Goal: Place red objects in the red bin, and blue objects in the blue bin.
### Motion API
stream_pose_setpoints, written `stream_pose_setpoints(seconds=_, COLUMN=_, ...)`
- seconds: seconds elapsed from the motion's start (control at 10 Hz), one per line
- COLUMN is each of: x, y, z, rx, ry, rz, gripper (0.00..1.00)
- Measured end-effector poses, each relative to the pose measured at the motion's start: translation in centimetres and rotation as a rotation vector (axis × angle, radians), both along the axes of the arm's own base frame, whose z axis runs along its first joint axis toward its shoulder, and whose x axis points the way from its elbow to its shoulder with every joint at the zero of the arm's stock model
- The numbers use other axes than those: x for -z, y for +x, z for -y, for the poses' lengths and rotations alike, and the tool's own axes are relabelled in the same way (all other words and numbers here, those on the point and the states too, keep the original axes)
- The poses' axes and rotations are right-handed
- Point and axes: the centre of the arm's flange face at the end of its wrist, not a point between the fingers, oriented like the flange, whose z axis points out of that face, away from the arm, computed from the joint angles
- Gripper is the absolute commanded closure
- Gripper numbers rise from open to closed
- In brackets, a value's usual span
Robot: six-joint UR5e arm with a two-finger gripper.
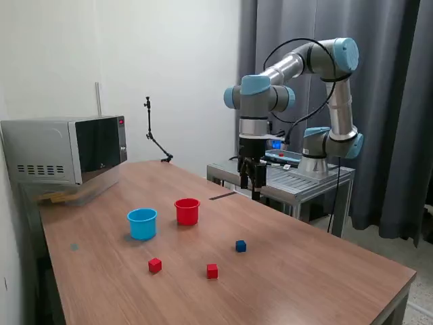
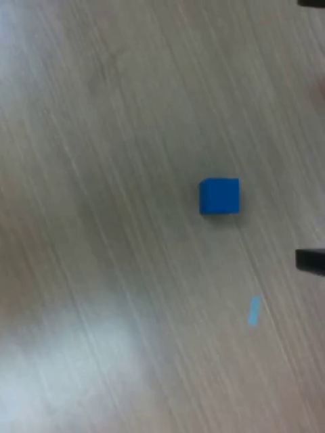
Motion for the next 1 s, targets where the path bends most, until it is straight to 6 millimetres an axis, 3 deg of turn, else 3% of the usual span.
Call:
stream_pose_setpoints(seconds=0.6, x=4.2, y=2.1, z=0.4, rx=-0.006, ry=0.000, rz=-0.072, gripper=0.00)
stream_pose_setpoints(seconds=1.0, x=7.7, y=2.3, z=0.8, rx=-0.009, ry=-0.002, rz=-0.085, gripper=0.00)
